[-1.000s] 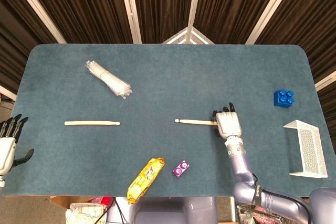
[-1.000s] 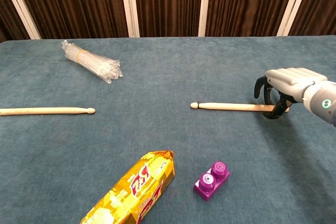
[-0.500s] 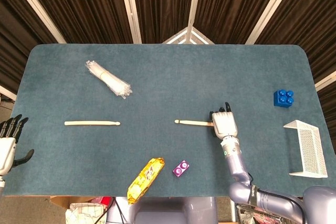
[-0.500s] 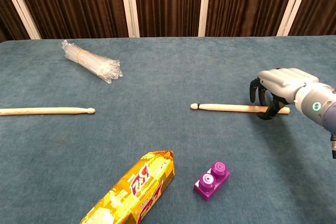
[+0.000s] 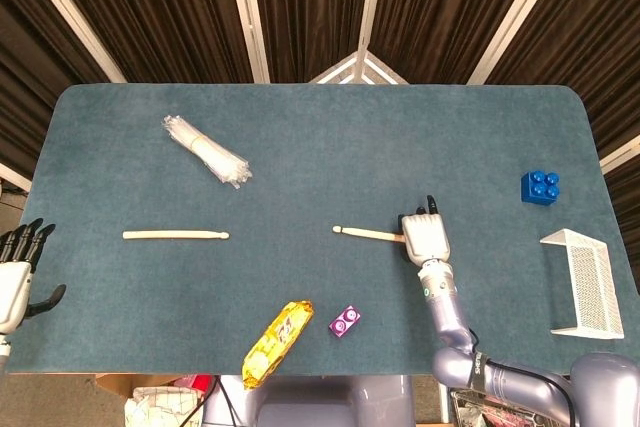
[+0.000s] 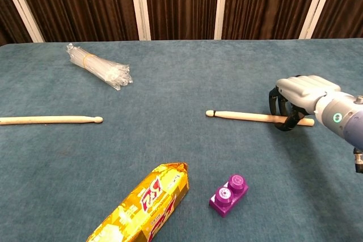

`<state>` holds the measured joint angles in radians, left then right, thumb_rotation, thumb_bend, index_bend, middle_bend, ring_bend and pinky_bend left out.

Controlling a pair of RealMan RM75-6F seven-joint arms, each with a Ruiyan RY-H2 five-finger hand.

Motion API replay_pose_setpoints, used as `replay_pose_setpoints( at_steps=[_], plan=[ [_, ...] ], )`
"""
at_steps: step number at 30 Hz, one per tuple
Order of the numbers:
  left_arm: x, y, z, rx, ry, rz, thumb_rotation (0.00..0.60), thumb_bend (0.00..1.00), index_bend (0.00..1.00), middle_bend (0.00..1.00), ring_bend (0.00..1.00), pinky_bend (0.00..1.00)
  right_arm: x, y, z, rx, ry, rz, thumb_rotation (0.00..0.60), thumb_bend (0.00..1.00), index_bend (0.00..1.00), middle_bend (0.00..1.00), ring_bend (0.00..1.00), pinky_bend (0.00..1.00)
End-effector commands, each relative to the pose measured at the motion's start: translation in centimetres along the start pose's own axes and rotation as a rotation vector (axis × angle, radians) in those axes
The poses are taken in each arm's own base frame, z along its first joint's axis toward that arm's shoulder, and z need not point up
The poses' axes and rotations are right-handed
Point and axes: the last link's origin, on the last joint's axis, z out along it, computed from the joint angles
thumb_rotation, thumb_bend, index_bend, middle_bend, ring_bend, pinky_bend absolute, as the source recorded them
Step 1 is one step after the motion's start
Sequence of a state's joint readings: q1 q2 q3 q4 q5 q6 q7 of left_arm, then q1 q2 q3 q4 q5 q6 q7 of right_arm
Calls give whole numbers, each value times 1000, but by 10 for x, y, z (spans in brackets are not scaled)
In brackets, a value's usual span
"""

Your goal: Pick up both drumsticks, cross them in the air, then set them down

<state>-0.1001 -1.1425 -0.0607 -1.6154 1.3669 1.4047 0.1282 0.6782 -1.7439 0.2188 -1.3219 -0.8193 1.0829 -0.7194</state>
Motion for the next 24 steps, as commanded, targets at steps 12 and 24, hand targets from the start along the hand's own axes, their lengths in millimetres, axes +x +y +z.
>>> replay_pose_setpoints(
  at_steps=[12,24],
  plan=[
    [-1,0,1,0,-4,0,600,392,86,0,0,0,-1,-3,1,7,1,-12,600,395,555,556,299,0],
    [-2,-1,2,1,-7,-2,600,393,86,0,0,0,-1,-5,1,23,0,-39,600,408,588,580,324,0]
  ],
)
